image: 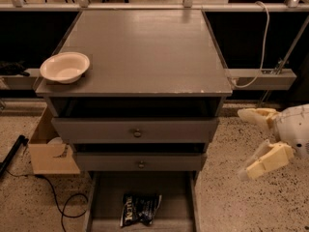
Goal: Pick blue chip bag from bottom drawer and place on counter
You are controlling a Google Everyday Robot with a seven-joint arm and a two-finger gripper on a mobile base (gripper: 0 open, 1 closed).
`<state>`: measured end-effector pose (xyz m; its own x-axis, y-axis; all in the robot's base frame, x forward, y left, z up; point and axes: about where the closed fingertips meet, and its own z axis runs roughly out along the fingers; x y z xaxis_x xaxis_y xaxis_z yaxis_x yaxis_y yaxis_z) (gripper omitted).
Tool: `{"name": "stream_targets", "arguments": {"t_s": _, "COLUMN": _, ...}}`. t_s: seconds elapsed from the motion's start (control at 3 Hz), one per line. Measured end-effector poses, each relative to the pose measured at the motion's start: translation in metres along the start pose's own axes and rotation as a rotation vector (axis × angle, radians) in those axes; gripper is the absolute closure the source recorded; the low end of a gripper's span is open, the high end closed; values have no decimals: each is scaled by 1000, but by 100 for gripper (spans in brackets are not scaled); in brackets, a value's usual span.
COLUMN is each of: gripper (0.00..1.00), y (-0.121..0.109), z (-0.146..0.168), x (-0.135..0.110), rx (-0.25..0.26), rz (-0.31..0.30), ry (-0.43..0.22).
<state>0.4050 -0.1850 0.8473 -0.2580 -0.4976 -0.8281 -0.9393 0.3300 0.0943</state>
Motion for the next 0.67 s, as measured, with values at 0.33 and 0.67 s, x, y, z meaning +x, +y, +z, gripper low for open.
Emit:
{"name": "stream_targets", "arguments": {"t_s": 0.33, "gripper": 0, "y": 6, "z": 20, "x": 26, "rx": -11, "rz": 34, "ry": 41}}
{"name": "stream_targets", "arguments": {"t_s": 0.67, "gripper": 0, "y": 7, "z": 42, "x": 50, "rx": -15, "rz": 68, "ry": 56}}
